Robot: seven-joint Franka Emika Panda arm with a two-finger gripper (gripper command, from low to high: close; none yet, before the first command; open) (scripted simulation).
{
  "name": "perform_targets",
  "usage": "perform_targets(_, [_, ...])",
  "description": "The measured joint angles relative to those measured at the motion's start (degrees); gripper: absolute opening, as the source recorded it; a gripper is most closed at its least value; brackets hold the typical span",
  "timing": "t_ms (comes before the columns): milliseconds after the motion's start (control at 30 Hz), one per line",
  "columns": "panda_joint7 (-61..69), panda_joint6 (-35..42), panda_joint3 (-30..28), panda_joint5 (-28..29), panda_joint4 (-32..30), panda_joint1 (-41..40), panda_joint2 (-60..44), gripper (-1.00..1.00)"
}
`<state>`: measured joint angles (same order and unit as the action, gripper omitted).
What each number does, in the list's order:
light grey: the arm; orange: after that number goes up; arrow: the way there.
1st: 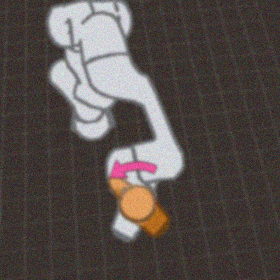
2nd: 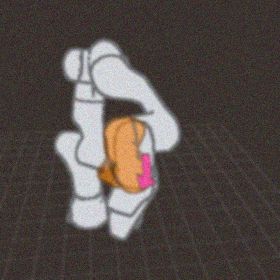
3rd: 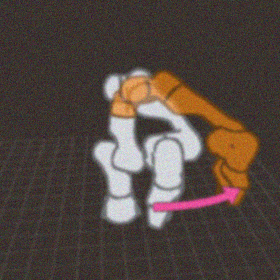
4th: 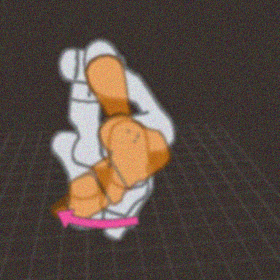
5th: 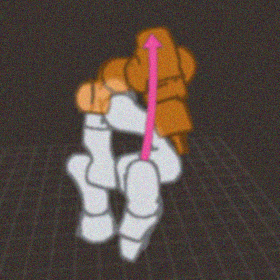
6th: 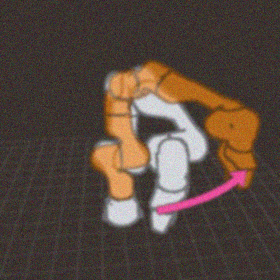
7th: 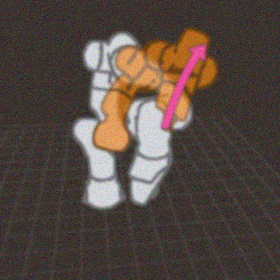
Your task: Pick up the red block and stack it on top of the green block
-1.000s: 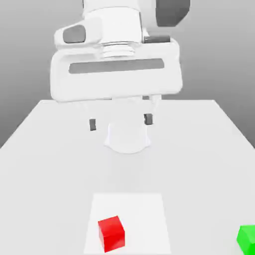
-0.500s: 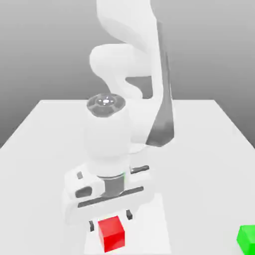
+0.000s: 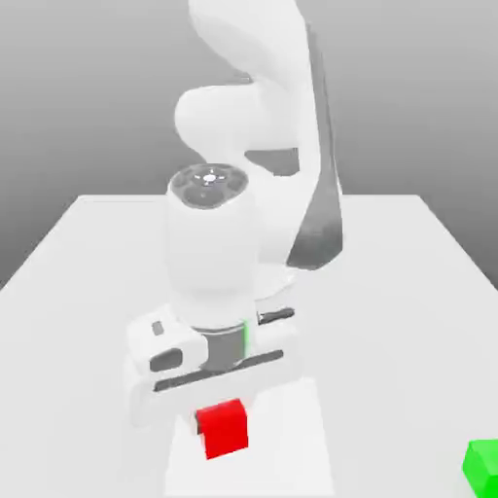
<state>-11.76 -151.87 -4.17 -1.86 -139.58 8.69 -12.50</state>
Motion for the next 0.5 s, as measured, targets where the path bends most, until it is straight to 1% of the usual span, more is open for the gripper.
perform_targets(200, [8.11, 4.81, 8.53, 3.81, 6.84, 7.61, -2.15, -1.0])
perform_targets(300, [11.56, 3.78, 11.84, 7.01, 11.66, 11.81, -8.14, -1.0])
perform_targets(333, [12.17, 2.41, 12.09, 8.12, 13.08, 13.18, -10.97, 1.0])
perform_targets(500, [12.17, 2.41, 12.09, 8.12, 13.08, 13.18, -10.97, 1.0])
